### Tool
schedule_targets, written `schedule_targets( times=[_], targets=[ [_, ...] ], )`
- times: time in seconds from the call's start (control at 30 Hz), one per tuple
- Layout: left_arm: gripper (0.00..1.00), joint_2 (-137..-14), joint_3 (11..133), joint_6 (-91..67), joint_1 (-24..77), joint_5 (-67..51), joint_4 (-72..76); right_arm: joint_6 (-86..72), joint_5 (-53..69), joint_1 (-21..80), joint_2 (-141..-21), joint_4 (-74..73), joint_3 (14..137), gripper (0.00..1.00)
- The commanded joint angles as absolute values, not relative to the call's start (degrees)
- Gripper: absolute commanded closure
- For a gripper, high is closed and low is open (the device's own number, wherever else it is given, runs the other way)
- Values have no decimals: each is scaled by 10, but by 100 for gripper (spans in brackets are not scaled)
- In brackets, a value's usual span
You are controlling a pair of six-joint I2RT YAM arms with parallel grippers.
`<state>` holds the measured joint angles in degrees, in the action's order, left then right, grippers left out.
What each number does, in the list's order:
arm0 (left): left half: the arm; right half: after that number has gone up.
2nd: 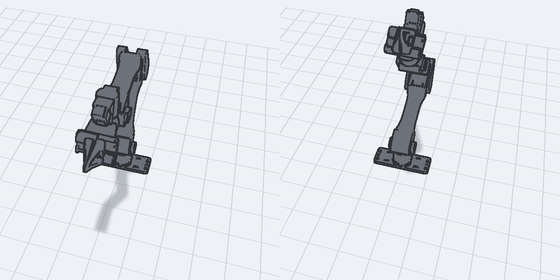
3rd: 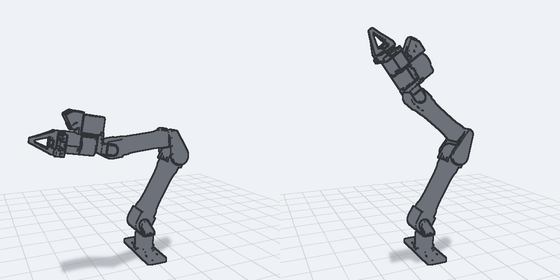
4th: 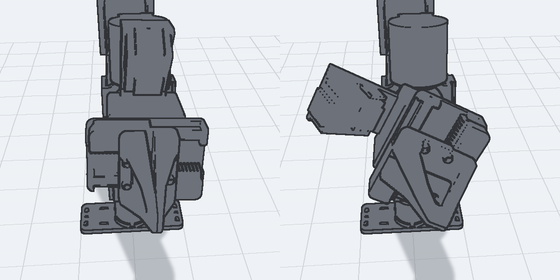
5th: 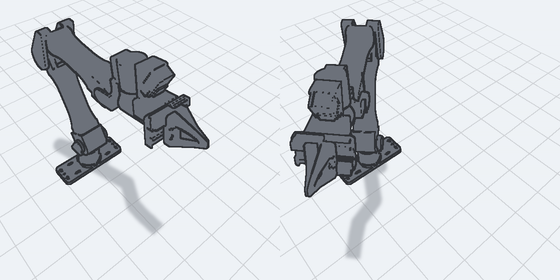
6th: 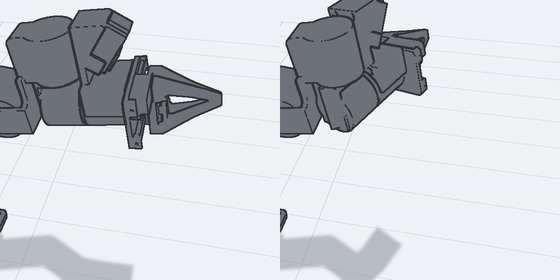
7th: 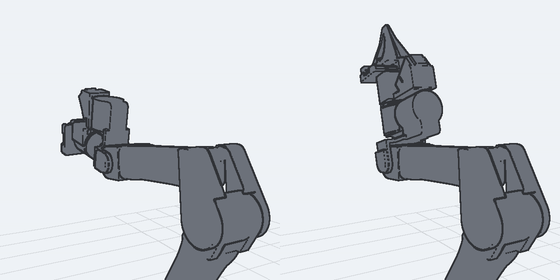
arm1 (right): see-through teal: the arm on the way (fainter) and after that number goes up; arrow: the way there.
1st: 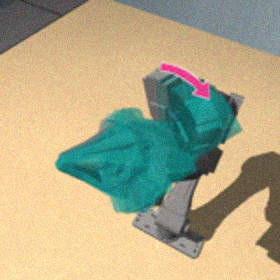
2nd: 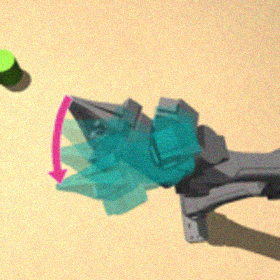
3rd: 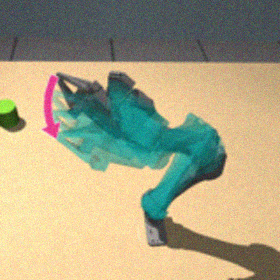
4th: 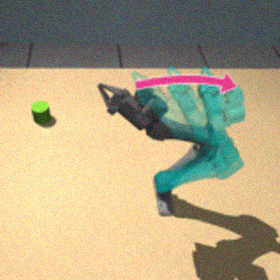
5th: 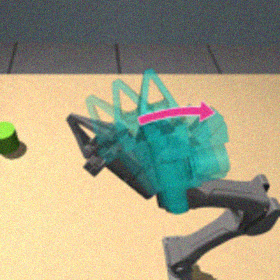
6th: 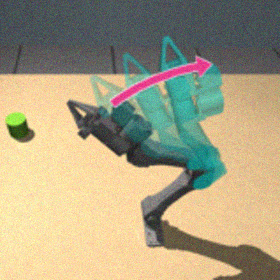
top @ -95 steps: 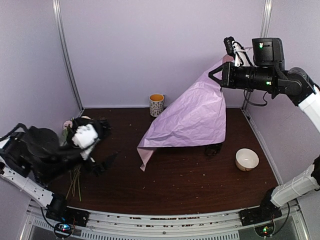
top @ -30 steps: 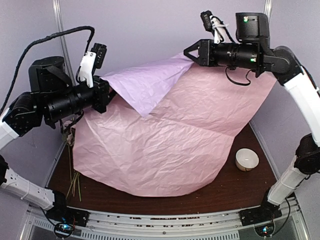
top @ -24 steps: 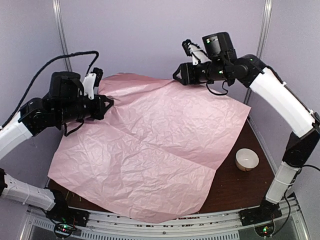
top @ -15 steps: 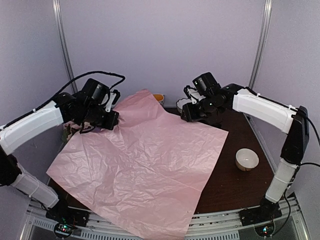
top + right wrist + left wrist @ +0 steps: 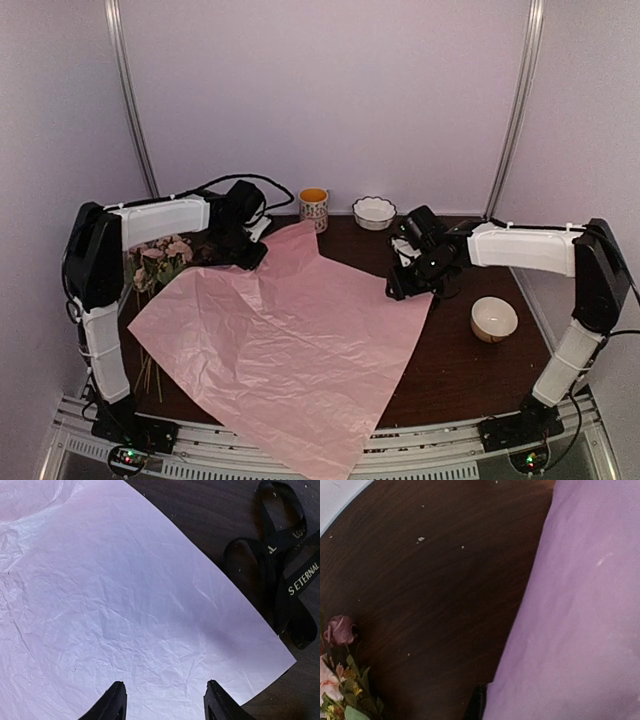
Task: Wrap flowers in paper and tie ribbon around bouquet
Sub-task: Place the flattened wrapping paper at the center of the board, then pick up the fake flower from the corner of the board.
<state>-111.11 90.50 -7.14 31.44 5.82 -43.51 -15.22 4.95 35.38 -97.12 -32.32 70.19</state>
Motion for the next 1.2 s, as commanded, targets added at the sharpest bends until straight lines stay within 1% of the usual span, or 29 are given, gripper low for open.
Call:
schedule_targets(
  times=[0.0, 0.23, 0.4, 0.43, 0.5, 0.57, 0.6, 0.63, 0.67, 0.77, 0.87, 1.03, 1.17],
  targets=[
    [100, -1168, 957, -16, 309, 10, -443, -178, 26, 358, -951, -274, 642, 46],
    [100, -1233, 1030, -2, 308, 22, -464, -208, -30, 367, -954, -269, 583, 47],
    [100, -1265, 1064, -2, 302, 23, -469, -218, -60, 367, -948, -270, 566, 47],
    [85, -1271, 1072, -5, 300, 31, -474, -221, -66, 367, -946, -269, 561, 47],
    [52, -1277, 1091, -5, 295, 50, -482, -230, -80, 367, -938, -269, 552, 49],
    [25, -1284, 1134, 0, 294, 80, -500, -240, -100, 367, -926, -278, 547, 51],
    [13, -1289, 1165, 3, 293, 95, -519, -242, -112, 368, -917, -283, 545, 51],
    [6, -1295, 1198, 5, 292, 112, -540, -244, -123, 368, -908, -289, 543, 51],
    [3, -1299, 1231, 7, 290, 126, -566, -244, -138, 368, -898, -294, 541, 51],
    [2, -1292, 1279, -2, 276, 165, -601, -238, -162, 368, -875, -325, 551, 51],
    [2, -1250, 1252, -13, 269, 195, -607, -237, -169, 370, -846, -360, 568, 51],
    [2, -1137, 1109, -53, 268, 178, -578, -239, -152, 381, -810, -437, 609, 47],
    [2, -1048, 963, -77, 267, 181, -541, -247, -160, 400, -779, -449, 615, 46]
  ],
)
